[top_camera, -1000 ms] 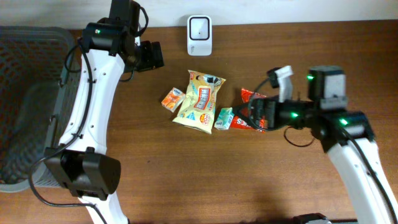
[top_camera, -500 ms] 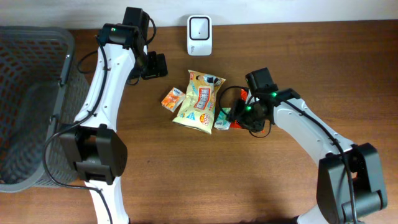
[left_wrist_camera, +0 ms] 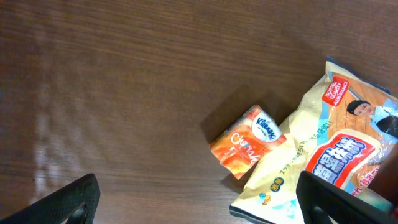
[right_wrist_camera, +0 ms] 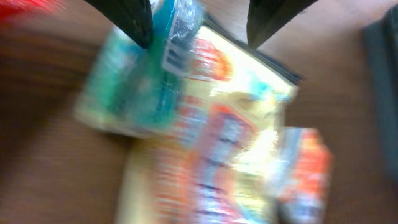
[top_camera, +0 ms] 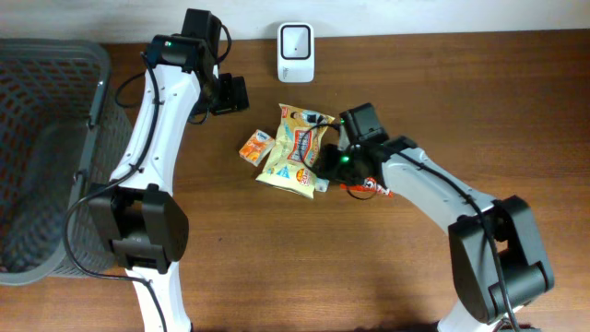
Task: Scan the item barcode
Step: 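Reach the right gripper to the green tissue pack and grasp it, then lift the green pack and bring it to the white scanner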
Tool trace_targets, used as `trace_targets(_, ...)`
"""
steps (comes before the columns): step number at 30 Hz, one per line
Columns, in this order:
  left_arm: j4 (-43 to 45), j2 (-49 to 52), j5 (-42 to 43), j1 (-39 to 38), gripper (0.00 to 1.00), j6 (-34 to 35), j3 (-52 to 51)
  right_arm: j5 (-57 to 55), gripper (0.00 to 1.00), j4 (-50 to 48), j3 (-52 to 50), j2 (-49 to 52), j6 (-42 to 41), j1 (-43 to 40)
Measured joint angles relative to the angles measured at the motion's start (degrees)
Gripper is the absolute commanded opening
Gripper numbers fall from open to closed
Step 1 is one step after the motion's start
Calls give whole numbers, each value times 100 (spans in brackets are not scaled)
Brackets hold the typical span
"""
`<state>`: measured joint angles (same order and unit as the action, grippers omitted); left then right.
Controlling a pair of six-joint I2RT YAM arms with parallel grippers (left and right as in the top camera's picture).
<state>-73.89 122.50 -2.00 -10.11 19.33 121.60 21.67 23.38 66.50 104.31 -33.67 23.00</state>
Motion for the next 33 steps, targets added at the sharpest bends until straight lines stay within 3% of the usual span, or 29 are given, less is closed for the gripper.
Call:
trace_targets(2,0,0,2,0,99,2,0,494,56,-420,4,0,378,212)
trace_targets(5,4,0,2,0,99,2,2,695,56,-142,70,0,584,170)
trace_targets(8,4,0,2,0,99,2,2,667,55,669,326,-26,728,-404)
trace_targets(11,4,0,2,0,99,0,2,629,51,831,343,-33,754,-1021)
trace_targets(13,2,0,2,0,99,0,2,632,51,833,341,11,658,-966)
trace_targets(14,4,0,2,0,99,2,0,632,50,831,341,98,619,-946)
trace_targets(16,4,0,2,0,99,0,2,632,38,828,337,496,507,-946)
trace_targets(23,2,0,2,0,99,2,2,131,41,1134,299,813,483,-1008)
trace_targets(33,4,0,2,0,99,2,2,1029,48,1019,304,654,713,-929)
